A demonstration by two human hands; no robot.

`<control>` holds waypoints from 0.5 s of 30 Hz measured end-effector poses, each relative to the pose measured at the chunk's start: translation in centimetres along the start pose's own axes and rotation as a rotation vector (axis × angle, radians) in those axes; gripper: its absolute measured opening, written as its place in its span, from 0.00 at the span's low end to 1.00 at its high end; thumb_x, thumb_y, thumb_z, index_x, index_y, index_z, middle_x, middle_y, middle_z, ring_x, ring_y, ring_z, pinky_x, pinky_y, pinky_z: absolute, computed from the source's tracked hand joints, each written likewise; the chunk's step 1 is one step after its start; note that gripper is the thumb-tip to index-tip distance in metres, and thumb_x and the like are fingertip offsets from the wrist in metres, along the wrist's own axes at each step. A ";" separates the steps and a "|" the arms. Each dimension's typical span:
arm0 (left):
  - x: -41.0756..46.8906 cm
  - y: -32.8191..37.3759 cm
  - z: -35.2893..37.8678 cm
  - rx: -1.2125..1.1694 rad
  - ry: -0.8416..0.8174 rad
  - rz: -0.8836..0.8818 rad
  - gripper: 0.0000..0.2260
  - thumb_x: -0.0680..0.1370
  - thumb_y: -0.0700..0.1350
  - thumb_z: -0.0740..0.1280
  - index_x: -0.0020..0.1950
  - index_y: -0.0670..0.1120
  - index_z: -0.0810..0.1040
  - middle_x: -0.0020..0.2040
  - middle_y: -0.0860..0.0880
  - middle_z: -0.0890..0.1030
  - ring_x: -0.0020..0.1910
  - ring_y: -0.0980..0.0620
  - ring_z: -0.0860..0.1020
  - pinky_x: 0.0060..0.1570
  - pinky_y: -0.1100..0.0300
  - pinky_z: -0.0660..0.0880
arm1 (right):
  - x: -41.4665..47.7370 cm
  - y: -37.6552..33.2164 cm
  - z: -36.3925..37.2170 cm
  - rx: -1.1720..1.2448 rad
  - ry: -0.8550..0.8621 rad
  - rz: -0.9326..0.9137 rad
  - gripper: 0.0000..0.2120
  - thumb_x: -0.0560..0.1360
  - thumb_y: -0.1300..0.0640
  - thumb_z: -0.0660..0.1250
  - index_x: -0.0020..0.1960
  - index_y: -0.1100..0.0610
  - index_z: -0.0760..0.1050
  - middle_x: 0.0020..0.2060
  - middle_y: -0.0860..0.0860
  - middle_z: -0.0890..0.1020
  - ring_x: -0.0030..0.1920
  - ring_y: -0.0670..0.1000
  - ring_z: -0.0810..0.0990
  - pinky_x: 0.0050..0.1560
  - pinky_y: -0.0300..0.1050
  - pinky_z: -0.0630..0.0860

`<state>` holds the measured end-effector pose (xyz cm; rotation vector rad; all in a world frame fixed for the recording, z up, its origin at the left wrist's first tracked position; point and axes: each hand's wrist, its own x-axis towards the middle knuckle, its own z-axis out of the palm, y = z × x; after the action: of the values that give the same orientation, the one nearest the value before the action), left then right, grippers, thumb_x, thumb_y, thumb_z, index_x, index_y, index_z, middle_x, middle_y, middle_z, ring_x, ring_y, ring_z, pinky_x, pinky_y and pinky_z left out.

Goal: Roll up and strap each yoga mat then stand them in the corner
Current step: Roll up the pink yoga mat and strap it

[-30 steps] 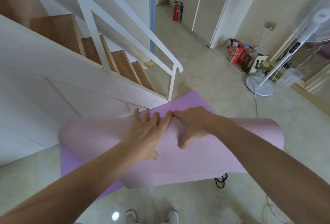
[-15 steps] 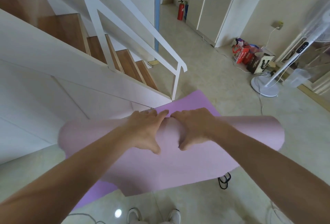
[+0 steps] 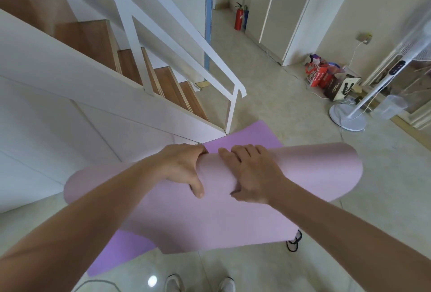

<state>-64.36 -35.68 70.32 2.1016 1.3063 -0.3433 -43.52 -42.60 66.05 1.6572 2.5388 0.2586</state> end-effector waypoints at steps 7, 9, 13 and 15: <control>-0.8 1.8 4.9 0.648 0.374 0.145 0.66 0.54 0.70 0.77 0.78 0.49 0.40 0.69 0.42 0.68 0.66 0.40 0.70 0.68 0.37 0.60 | 3.0 3.8 -4.5 0.491 -0.562 0.171 0.38 0.55 0.37 0.77 0.63 0.39 0.69 0.49 0.39 0.79 0.49 0.47 0.79 0.47 0.44 0.75; 0.1 1.2 5.8 0.683 0.571 0.208 0.63 0.48 0.66 0.79 0.75 0.46 0.55 0.57 0.42 0.76 0.51 0.40 0.78 0.56 0.41 0.71 | 2.6 4.2 -4.9 0.595 -0.585 0.189 0.39 0.56 0.39 0.78 0.64 0.38 0.69 0.51 0.38 0.79 0.52 0.46 0.78 0.51 0.44 0.76; 1.0 0.2 4.1 0.560 0.490 0.224 0.44 0.55 0.62 0.77 0.67 0.52 0.66 0.50 0.51 0.76 0.45 0.47 0.76 0.42 0.55 0.71 | 1.0 2.6 -4.0 0.371 -0.478 0.119 0.55 0.59 0.33 0.75 0.77 0.41 0.50 0.68 0.45 0.70 0.64 0.52 0.73 0.62 0.52 0.73; 1.1 -0.1 2.3 0.403 0.327 0.148 0.42 0.57 0.64 0.76 0.67 0.57 0.66 0.54 0.56 0.76 0.52 0.50 0.76 0.47 0.55 0.72 | -0.5 1.0 -2.1 0.064 -0.246 0.052 0.65 0.55 0.30 0.76 0.79 0.48 0.43 0.74 0.54 0.64 0.69 0.60 0.68 0.66 0.59 0.68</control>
<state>-63.67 -36.31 67.92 2.6678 1.3349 -0.2174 -42.78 -42.80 68.29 1.6637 2.3476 -0.0229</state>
